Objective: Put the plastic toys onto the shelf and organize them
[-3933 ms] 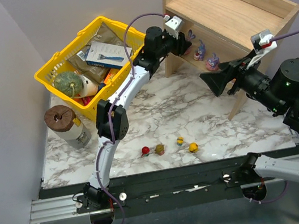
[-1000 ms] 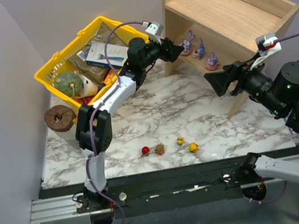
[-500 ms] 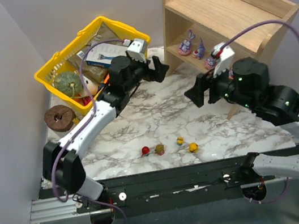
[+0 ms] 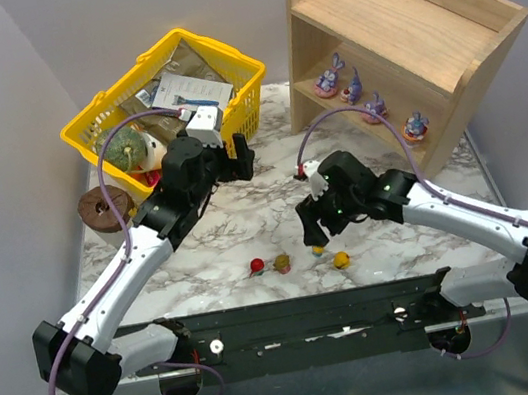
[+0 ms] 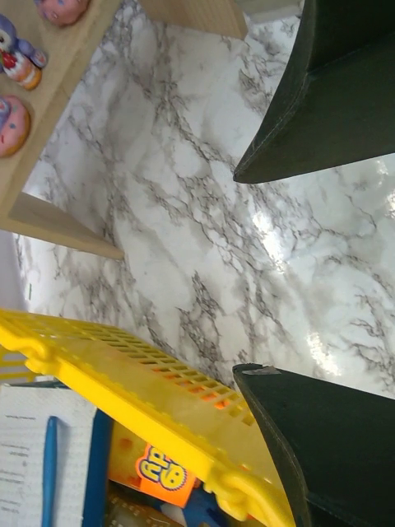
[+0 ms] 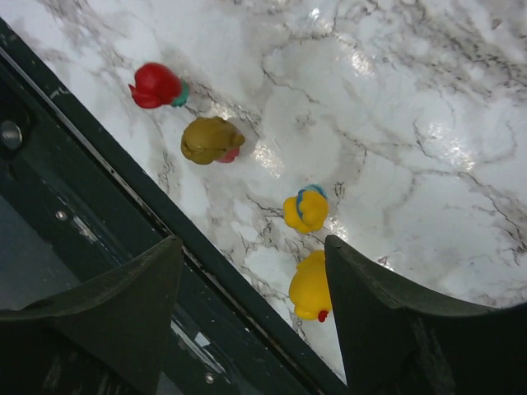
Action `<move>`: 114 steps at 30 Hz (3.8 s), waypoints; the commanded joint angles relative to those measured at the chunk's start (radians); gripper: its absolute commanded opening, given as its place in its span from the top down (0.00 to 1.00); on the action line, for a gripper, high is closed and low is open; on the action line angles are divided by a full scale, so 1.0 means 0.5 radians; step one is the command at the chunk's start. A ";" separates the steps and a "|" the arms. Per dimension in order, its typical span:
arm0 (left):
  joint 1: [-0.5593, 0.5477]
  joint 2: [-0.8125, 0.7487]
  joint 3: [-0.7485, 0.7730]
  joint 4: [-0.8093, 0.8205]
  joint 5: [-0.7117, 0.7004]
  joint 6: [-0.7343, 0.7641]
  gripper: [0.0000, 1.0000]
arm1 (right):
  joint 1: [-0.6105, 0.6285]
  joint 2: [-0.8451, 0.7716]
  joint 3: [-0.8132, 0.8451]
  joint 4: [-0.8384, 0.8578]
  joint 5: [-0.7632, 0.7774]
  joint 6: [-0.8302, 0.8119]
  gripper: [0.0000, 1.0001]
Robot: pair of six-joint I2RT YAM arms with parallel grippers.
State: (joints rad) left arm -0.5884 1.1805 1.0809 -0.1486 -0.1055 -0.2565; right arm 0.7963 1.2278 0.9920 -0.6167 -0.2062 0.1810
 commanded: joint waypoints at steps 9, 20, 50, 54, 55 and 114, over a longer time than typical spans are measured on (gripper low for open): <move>0.026 -0.170 -0.073 -0.151 -0.084 0.016 0.01 | 0.036 0.333 -0.110 0.159 -0.023 -0.065 0.32; 0.060 -0.124 -0.045 -0.154 -0.038 0.044 0.01 | 0.086 0.508 -0.137 0.212 0.207 -0.012 0.37; 0.125 -0.124 -0.054 -0.148 0.073 0.050 0.01 | 0.086 0.677 0.163 -0.070 0.323 0.199 0.99; 0.128 -0.137 -0.063 -0.129 0.149 0.065 0.01 | 0.086 0.637 0.421 -0.401 0.400 0.258 0.99; 0.128 -0.140 -0.069 -0.123 0.186 0.068 0.01 | 0.086 0.613 0.482 -0.457 0.400 0.264 0.99; -0.498 0.428 0.308 0.650 1.110 0.565 0.33 | -0.255 0.385 1.995 -1.513 0.210 0.460 0.99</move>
State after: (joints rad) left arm -0.8368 1.3727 1.2030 0.1566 0.4686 0.0151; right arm 0.6655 1.4475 1.9980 -1.3323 -0.0444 0.3931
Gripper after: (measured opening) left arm 0.673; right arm 0.391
